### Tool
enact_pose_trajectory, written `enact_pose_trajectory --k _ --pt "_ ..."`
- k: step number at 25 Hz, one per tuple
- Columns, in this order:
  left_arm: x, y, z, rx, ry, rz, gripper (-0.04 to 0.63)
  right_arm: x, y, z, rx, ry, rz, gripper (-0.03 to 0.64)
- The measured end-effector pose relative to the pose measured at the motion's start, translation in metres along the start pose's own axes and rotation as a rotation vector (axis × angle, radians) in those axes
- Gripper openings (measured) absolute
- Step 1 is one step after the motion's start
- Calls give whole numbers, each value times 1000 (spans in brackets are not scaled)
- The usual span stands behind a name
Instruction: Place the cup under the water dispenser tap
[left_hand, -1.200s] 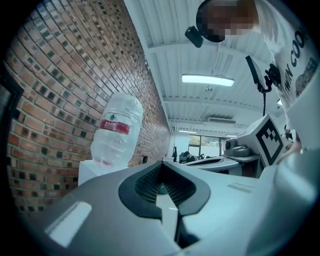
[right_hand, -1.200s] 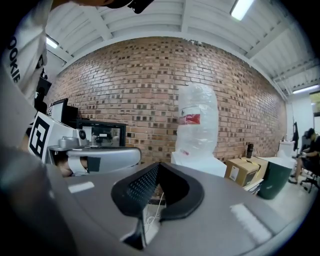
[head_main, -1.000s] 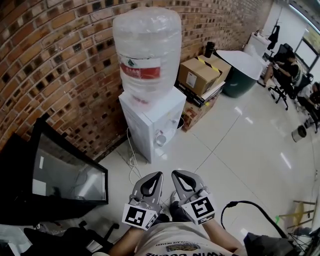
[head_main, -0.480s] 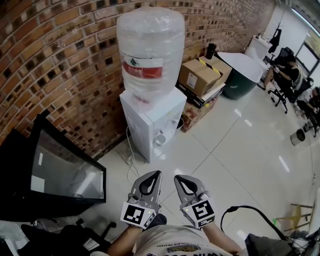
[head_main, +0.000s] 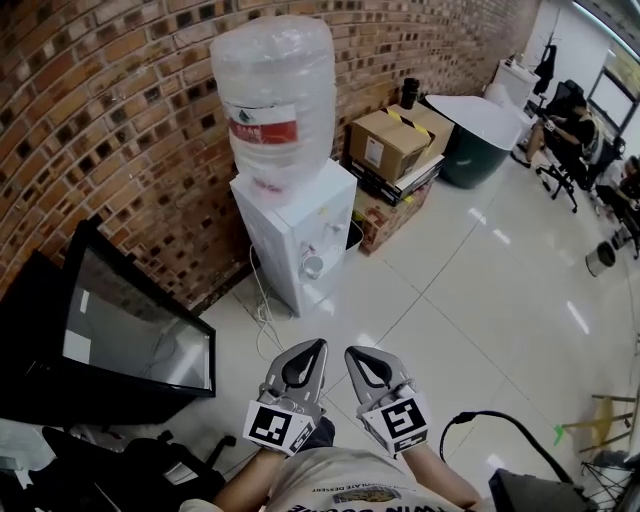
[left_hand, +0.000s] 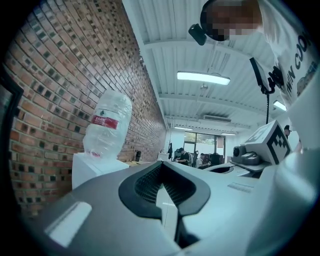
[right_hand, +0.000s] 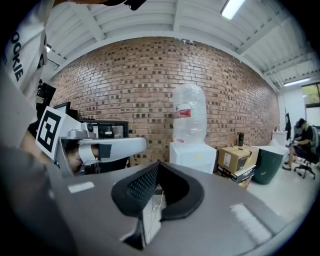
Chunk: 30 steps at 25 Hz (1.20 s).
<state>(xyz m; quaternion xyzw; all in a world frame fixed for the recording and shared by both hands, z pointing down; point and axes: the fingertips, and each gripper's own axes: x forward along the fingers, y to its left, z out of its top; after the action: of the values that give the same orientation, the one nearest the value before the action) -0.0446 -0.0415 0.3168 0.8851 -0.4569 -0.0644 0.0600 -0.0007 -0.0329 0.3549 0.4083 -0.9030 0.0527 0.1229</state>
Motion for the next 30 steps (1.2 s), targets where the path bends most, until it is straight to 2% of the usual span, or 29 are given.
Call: enact_pose_trajectory --k 8,19,30 --pt "-30 -76 -9 33 11 -6 -9 -72 11 -23 40 -43 2 6" --pt "-88 -167 -22 43 23 45 -9 -171 51 -50 73 -72 50 6" --pt "-133 -201 -13 75 16 55 -9 -211 92 -51 62 -94 80 6"
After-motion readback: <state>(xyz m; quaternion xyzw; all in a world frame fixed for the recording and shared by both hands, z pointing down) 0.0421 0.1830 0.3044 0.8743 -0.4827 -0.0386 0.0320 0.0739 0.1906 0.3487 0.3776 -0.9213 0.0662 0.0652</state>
